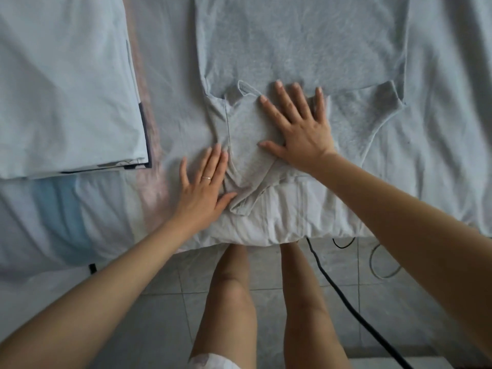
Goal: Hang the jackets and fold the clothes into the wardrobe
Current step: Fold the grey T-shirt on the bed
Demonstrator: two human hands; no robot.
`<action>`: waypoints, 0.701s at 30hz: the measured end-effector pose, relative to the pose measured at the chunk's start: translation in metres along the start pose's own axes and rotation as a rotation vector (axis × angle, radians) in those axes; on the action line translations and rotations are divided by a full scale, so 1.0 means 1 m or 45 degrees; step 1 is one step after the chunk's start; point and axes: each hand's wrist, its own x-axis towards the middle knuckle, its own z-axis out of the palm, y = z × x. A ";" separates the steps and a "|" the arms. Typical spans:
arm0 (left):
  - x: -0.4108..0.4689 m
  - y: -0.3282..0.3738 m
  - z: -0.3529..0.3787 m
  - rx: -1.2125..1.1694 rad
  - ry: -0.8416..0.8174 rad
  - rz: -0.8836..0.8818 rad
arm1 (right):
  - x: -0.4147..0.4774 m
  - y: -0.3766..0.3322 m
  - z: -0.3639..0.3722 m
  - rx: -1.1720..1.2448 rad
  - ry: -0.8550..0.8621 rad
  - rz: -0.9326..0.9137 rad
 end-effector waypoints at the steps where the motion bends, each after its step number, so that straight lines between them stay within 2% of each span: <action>1: -0.004 0.004 -0.003 -0.031 0.015 0.006 | -0.002 -0.004 -0.001 -0.003 0.046 0.004; 3: -0.011 0.014 -0.003 -0.029 0.019 0.120 | -0.010 -0.014 0.000 -0.040 0.114 -0.092; 6: -0.027 0.027 0.013 0.133 -0.051 0.331 | -0.038 -0.020 0.012 -0.095 0.063 -0.293; 8: -0.039 0.023 0.023 0.223 -0.057 0.424 | -0.065 -0.013 0.023 -0.104 0.027 -0.197; 11: -0.046 0.015 0.023 0.261 0.013 0.493 | -0.105 -0.004 0.030 -0.098 0.124 -0.144; 13: -0.044 0.014 0.016 0.215 0.108 0.488 | -0.131 0.000 0.029 -0.068 0.204 -0.123; 15: -0.036 0.013 0.010 0.213 0.181 0.418 | -0.146 0.010 0.023 -0.009 0.227 0.040; 17: -0.021 0.009 0.005 0.208 0.163 0.317 | -0.150 0.025 0.016 0.020 0.220 0.182; 19: -0.003 0.008 0.001 0.146 0.122 0.232 | -0.147 0.039 0.011 0.002 0.216 0.182; 21: 0.014 0.012 -0.005 0.116 0.136 0.169 | -0.139 0.051 0.008 0.000 0.190 0.082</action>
